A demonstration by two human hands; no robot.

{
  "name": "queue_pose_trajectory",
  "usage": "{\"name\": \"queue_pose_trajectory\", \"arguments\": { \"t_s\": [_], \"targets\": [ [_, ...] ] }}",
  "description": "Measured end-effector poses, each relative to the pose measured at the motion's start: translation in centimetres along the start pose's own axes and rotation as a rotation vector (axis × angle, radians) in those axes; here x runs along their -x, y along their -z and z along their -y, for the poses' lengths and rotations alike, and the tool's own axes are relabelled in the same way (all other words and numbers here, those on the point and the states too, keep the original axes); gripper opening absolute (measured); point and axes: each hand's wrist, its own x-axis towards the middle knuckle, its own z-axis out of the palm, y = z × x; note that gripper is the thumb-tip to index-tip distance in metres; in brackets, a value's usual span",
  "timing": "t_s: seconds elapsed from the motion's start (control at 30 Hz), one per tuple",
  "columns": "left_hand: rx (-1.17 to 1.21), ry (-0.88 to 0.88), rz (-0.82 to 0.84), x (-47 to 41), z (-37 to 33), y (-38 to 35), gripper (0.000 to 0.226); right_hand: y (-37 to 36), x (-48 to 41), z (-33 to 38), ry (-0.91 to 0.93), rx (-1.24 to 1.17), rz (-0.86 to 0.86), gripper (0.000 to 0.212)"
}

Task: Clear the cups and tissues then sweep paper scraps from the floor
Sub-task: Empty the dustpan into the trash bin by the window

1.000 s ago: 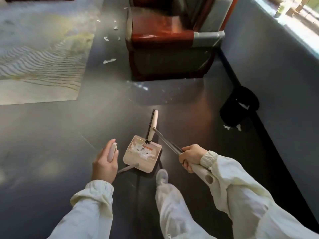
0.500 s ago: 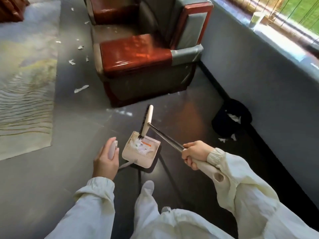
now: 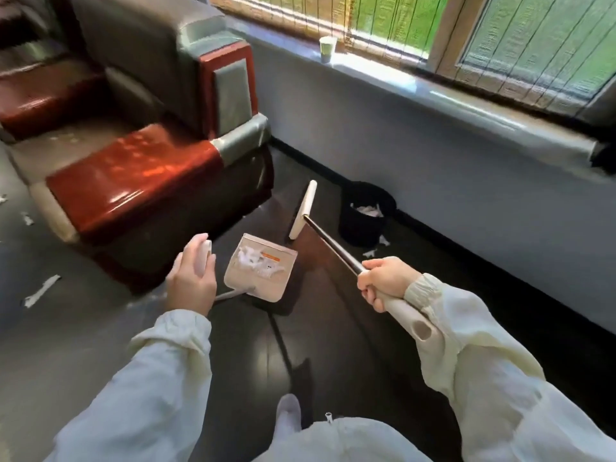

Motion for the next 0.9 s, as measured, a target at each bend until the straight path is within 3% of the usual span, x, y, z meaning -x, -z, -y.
{"name": "queue_pose_trajectory", "arguments": {
  "t_s": [0.1, 0.4, 0.6, 0.8, 0.9],
  "targets": [
    [0.013, -0.12, 0.007, -1.6, -2.0, -1.7, 0.035, 1.1, 0.7, -1.5, 0.046, -0.033, -0.054, 0.058],
    [0.151, -0.212, 0.134, -6.9, -5.8, -4.8, 0.038, 0.6, 1.8, -7.0, 0.133, -0.212, -0.216, 0.069],
    [0.248, -0.324, 0.27, -12.2, -5.1, -7.2, 0.037, -3.9, 1.0, -7.3, 0.126, -0.309, -0.33, 0.066],
    [0.349, -0.472, 0.524, -19.3, -5.7, -8.6, 0.038, -9.8, 0.4, -5.5, 0.11, -0.521, -0.464, 0.067],
    [0.294, -0.606, 0.514, -22.3, -6.7, -8.5, 0.038, -11.9, 0.6, -5.1, 0.121, -0.604, -0.516, 0.067]
  ]
}}
